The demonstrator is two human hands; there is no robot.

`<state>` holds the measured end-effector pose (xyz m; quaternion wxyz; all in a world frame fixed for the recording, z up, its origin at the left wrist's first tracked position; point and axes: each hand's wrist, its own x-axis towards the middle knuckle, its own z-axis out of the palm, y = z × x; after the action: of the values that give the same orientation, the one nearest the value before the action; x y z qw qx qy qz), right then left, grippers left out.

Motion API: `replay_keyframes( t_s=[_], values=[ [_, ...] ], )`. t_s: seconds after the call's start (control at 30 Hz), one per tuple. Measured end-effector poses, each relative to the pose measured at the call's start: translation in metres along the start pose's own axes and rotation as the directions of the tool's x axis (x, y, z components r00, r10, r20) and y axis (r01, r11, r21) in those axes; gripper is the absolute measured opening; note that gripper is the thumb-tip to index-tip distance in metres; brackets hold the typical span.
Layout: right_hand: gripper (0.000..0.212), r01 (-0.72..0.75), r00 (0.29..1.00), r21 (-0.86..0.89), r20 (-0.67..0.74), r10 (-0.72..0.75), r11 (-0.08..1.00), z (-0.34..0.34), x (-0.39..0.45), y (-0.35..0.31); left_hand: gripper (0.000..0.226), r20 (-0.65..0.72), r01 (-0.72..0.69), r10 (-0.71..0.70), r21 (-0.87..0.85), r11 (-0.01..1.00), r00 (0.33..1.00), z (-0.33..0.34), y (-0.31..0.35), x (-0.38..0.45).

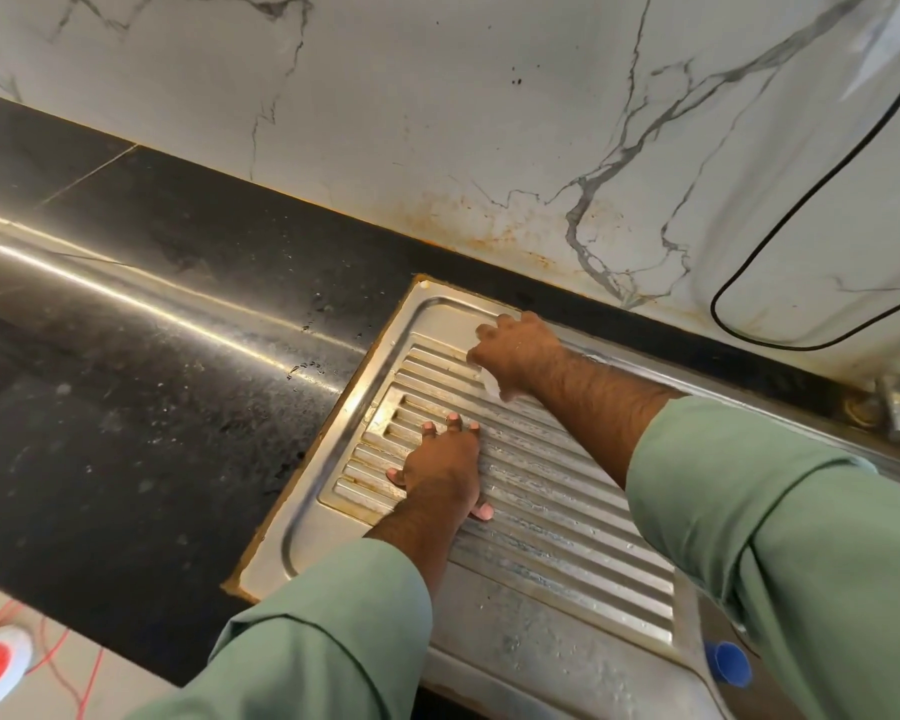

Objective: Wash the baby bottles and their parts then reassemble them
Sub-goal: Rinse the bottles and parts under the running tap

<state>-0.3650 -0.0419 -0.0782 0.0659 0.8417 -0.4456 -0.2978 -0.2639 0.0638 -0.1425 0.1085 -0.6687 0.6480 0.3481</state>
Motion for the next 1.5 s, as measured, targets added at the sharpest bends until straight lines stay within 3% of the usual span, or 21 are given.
replay_keyframes(
  t_s=[0.13,0.23,0.37,0.47,0.53,0.6,0.67,0.73,0.83,0.97,1.03,1.13,1.23,1.4,1.5],
  values=[
    [0.085,0.010,1.000,0.106,-0.015,-0.009,0.994,-0.004,-0.003,0.004,0.109,-0.022,-0.006,0.007,0.014,1.000,1.000,0.002,0.000,0.005],
    [0.086,0.036,0.994,0.179,-0.112,-0.016,0.983,-0.015,-0.019,0.008,0.103,-0.046,-0.010,0.011,0.029,1.000,0.999,0.004,0.001,0.008],
    [0.071,0.098,0.946,0.264,-0.323,-0.007,0.960,-0.028,-0.067,0.017,0.088,-0.084,-0.020,0.025,0.049,0.999,0.996,0.003,0.003,0.001],
    [0.055,0.153,0.882,0.317,-0.471,0.016,0.936,-0.020,-0.124,0.030,0.093,-0.066,-0.005,0.015,0.142,0.990,0.998,0.002,0.017,-0.012],
    [0.044,0.175,0.828,0.325,-0.559,0.039,0.929,-0.001,-0.158,0.042,0.083,-0.079,-0.004,0.013,0.113,0.994,0.997,0.009,0.032,-0.018],
    [0.037,0.187,0.748,0.312,-0.660,0.071,0.931,0.029,-0.195,0.053,0.061,-0.110,-0.113,0.109,-0.033,0.993,0.988,0.034,0.061,-0.034],
    [0.034,0.172,0.681,0.313,-0.723,0.117,0.934,0.062,-0.232,0.062,0.053,-0.107,-0.261,0.250,-0.102,0.960,0.962,0.070,0.099,-0.059],
    [0.036,0.153,0.647,0.345,-0.743,0.170,0.926,0.099,-0.270,0.071,0.052,-0.083,-0.359,0.355,-0.046,0.932,0.931,0.108,0.140,-0.084],
    [0.032,0.131,0.642,0.399,-0.732,0.229,0.907,0.157,-0.319,0.088,0.044,-0.089,-0.374,0.380,0.073,0.924,0.921,0.149,0.190,-0.100],
    [0.017,0.125,0.696,0.513,-0.655,0.294,0.849,0.234,-0.359,0.107,0.035,-0.075,-0.362,0.373,0.126,0.924,0.925,0.185,0.242,-0.102],
    [0.015,0.120,0.756,0.588,-0.576,0.310,0.800,0.273,-0.367,0.111,0.034,-0.061,-0.324,0.333,0.121,0.938,0.941,0.204,0.256,-0.101],
    [0.015,0.056,0.861,0.729,-0.381,0.336,0.682,0.331,-0.384,0.117,0.037,-0.027,-0.247,0.252,0.117,0.962,0.967,0.233,0.272,-0.097],
    [0.017,-0.063,0.971,0.763,-0.102,0.217,0.643,0.372,-0.395,0.117,0.038,0.026,-0.217,0.215,0.146,0.965,0.976,0.256,0.281,-0.093],
    [0.025,-0.097,0.992,0.677,0.125,0.016,0.729,0.409,-0.392,0.109,0.037,0.107,-0.267,0.249,0.225,0.937,0.963,0.285,0.304,-0.084],
    [0.028,-0.019,0.937,0.590,0.291,-0.191,0.807,0.419,-0.381,0.092,0.039,0.102,-0.272,0.255,0.207,0.940,0.961,0.295,0.311,-0.074]
  ],
)
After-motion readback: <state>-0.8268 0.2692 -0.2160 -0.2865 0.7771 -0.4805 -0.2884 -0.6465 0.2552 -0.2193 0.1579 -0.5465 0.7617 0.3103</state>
